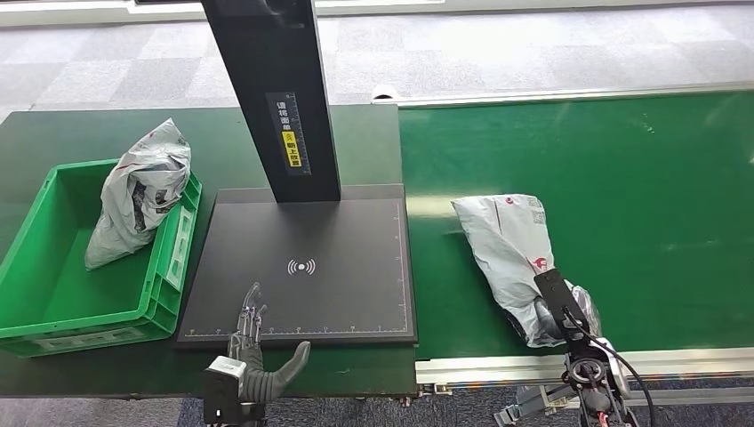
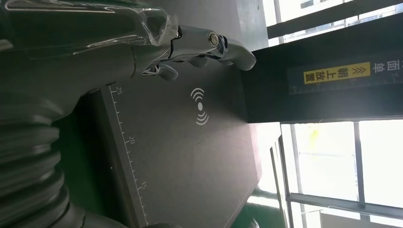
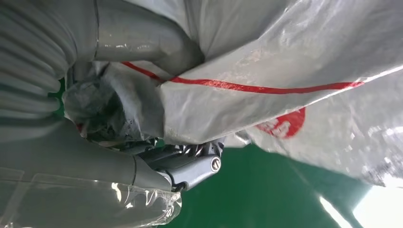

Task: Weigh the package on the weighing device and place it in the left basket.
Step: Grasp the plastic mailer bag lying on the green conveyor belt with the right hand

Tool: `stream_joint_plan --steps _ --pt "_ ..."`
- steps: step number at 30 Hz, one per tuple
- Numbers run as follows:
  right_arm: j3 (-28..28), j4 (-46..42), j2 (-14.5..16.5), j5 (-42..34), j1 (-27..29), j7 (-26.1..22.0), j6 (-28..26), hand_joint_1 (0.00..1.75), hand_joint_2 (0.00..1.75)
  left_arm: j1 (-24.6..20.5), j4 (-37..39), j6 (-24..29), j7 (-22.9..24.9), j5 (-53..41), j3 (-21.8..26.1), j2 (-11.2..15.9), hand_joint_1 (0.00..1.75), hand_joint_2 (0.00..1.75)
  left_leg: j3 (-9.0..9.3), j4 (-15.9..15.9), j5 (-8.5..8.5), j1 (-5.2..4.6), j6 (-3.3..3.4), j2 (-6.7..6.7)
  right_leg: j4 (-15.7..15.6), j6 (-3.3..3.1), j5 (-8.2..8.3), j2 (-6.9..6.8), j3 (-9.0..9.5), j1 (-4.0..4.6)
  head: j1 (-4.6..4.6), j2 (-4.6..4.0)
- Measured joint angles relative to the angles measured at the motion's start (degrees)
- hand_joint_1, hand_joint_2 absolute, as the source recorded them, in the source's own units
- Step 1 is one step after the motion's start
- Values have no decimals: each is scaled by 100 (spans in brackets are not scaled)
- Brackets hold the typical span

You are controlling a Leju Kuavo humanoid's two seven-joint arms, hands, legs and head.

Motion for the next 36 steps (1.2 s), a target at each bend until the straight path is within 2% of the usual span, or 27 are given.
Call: stream_joint_plan --steps 8,13,17,21,25,29,33,36 --pt "-16 -1812 9 -72 271 -34 -382 175 175 -28 21 19 0 13 -45 4 0 175 -5 0 0 0 0 3 0 0 -1 0 -8 0 1 0" --pt "39 -2902 44 -90 602 -300 -751 175 175 -10 19 104 0 11 -46 4 0 175 -14 0 -1 -1 1 -2 0 0 -1 -2 -10 -1 1 0" --pt "301 -4061 78 -90 940 -346 -798 175 175 47 -8 198 0 9 -45 0 0 175 -19 -2 -3 1 -1 1 0 -1 -1 1 -16 1 0 0" --pt "666 -4733 96 -88 1094 -325 -758 175 175 65 -19 209 0 9 -45 -21 0 175 -20 -2 -1 1 -1 1 0 -1 -1 0 -17 1 1 -1" --pt "839 -4996 101 -116 1134 -339 -716 175 175 67 -20 209 0 7 -45 -26 0 175 -20 -2 0 1 0 2 1 0 -1 0 -15 0 2 0" --pt "1233 -4974 155 -110 945 -379 -364 175 175 -13 8 180 0 -4 -43 -44 0 175 -24 -2 1 1 0 5 1 -1 1 3 -14 0 1 0" --pt "1954 -4480 426 -93 426 -300 58 175 175 -195 103 144 0 -34 -39 -115 0 175 -14 -2 7 5 -5 7 2 -5 3 5 -13 5 1 0" --pt "2452 -3749 735 -138 1 -261 287 175 175 -294 170 142 0 -67 -36 -172 0 175 -13 -2 11 10 -9 8 4 -9 6 6 -16 11 1 0"
